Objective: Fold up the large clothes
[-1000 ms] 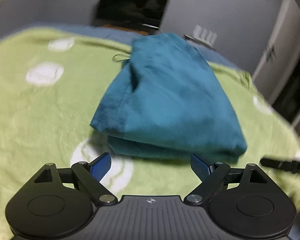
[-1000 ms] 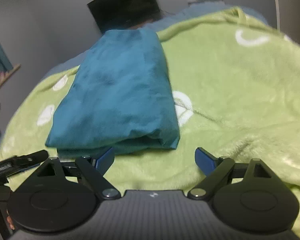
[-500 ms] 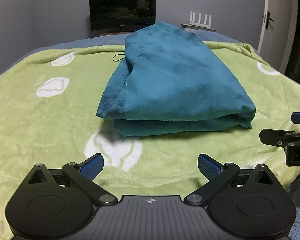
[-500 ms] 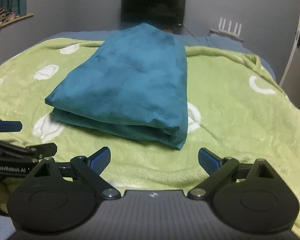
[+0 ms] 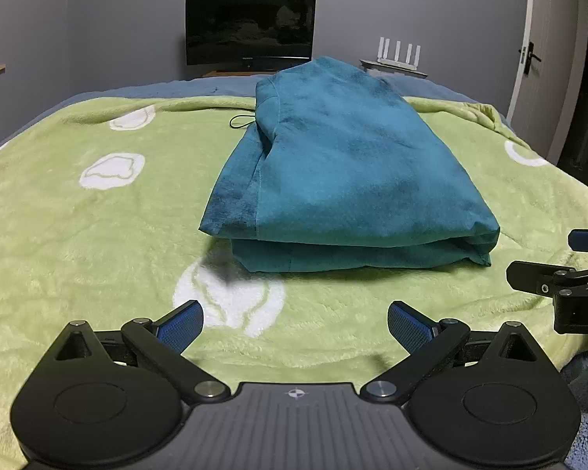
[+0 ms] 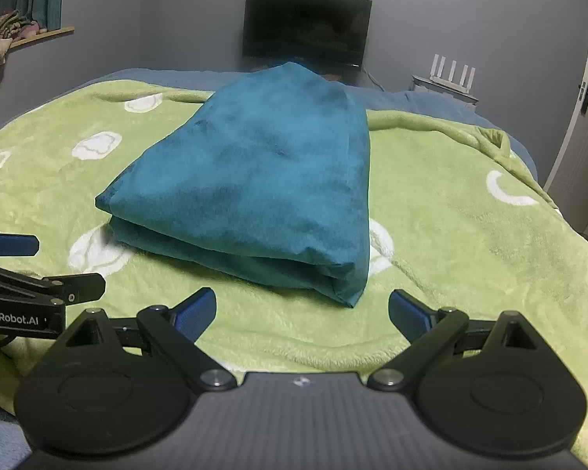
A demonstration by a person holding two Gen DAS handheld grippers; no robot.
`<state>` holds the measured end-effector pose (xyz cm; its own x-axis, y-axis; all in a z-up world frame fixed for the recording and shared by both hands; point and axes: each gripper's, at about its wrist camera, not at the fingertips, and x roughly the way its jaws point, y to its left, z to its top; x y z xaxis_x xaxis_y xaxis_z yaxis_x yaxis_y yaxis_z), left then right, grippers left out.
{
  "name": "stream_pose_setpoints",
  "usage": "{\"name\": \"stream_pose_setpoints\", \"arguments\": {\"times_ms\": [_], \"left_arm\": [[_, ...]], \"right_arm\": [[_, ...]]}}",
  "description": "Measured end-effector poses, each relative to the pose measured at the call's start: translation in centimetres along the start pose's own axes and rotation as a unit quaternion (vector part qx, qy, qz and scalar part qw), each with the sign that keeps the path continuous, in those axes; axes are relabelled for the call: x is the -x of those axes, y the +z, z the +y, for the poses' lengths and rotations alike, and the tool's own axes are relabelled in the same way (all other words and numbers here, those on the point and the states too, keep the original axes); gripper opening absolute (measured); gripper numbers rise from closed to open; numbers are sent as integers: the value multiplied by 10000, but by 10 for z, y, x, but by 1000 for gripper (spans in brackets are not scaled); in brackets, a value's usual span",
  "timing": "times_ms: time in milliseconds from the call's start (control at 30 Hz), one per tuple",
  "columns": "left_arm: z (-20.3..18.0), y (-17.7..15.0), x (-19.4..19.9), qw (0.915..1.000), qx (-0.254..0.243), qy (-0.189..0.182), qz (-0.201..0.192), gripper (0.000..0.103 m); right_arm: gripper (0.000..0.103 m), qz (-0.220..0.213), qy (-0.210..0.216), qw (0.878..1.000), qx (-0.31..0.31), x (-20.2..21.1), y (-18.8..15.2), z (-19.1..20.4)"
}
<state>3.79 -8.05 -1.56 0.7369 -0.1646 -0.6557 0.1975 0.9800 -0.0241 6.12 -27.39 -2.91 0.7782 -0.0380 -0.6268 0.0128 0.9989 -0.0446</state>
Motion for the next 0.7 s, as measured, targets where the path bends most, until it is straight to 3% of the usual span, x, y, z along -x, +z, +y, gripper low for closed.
{"name": "stream_pose_setpoints", "arguments": {"times_ms": [700], "left_arm": [[-2, 0, 0, 10000, -62, 26, 16, 102]], "right_arm": [[95, 23, -7, 10000, 3, -2, 0, 0]]}}
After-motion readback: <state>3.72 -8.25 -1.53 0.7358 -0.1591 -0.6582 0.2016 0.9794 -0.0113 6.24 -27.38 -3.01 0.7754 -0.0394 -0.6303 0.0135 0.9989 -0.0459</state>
